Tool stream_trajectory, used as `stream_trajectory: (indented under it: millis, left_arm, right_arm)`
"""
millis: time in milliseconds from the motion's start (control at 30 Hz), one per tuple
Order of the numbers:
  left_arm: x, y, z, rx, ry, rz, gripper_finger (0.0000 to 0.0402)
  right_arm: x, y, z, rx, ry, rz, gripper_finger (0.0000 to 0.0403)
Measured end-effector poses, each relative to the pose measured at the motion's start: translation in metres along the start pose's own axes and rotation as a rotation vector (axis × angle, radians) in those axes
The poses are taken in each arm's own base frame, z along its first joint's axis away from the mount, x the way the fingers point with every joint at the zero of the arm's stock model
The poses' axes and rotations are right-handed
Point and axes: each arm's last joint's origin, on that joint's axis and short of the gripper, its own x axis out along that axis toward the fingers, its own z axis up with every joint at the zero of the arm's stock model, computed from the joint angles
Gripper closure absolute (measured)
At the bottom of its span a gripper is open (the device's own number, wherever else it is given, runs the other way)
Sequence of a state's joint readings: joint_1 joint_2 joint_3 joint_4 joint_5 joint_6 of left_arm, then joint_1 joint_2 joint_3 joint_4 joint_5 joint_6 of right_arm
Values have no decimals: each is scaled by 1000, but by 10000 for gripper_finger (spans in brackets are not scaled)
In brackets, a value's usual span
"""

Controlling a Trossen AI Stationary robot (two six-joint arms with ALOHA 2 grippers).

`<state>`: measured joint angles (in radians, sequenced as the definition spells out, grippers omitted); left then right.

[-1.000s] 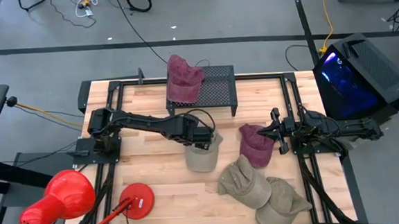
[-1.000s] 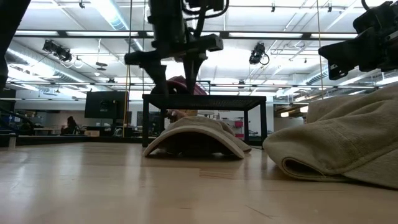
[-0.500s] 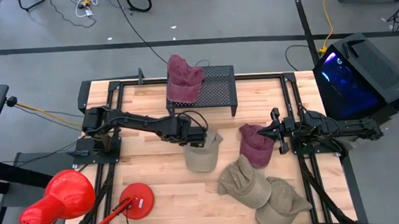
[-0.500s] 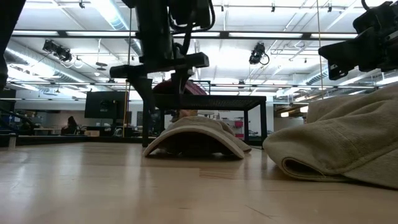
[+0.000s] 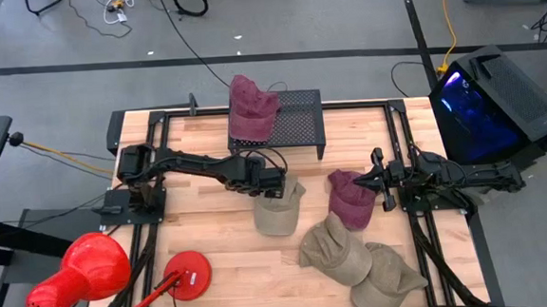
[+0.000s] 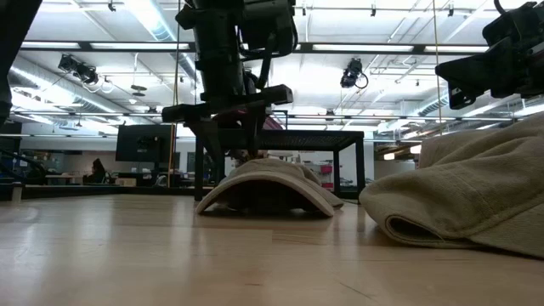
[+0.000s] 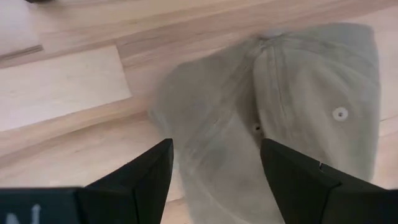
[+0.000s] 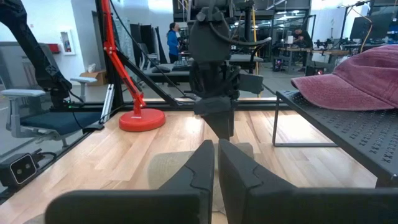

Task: Pick & Place hat
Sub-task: Put the top brown cap on the shelf

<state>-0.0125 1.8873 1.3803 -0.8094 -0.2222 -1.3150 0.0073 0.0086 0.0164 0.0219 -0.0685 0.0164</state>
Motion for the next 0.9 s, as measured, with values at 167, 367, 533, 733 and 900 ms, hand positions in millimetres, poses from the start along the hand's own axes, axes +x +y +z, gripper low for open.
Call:
stream_trajectory:
  millis: [167,367,533,733,900]
  left_arm:
    - [8,-2,3,-10,16,-14,154]
    - [12,-3,4,-13,43,-14,167]
    - [13,-2,5,-1,45,-9,211]
    - [13,-1,6,-2,44,-9,267]
    - [13,-1,6,1,46,-4,301]
  right_arm:
    - [0,0,0,0,0,0,376]
    - [0,0,0,0,-1,0,376]
    - [0,0,0,0,-2,0,376]
    - [0,0,0,0,-2,0,376]
    - [0,0,0,0,-2,0,376]
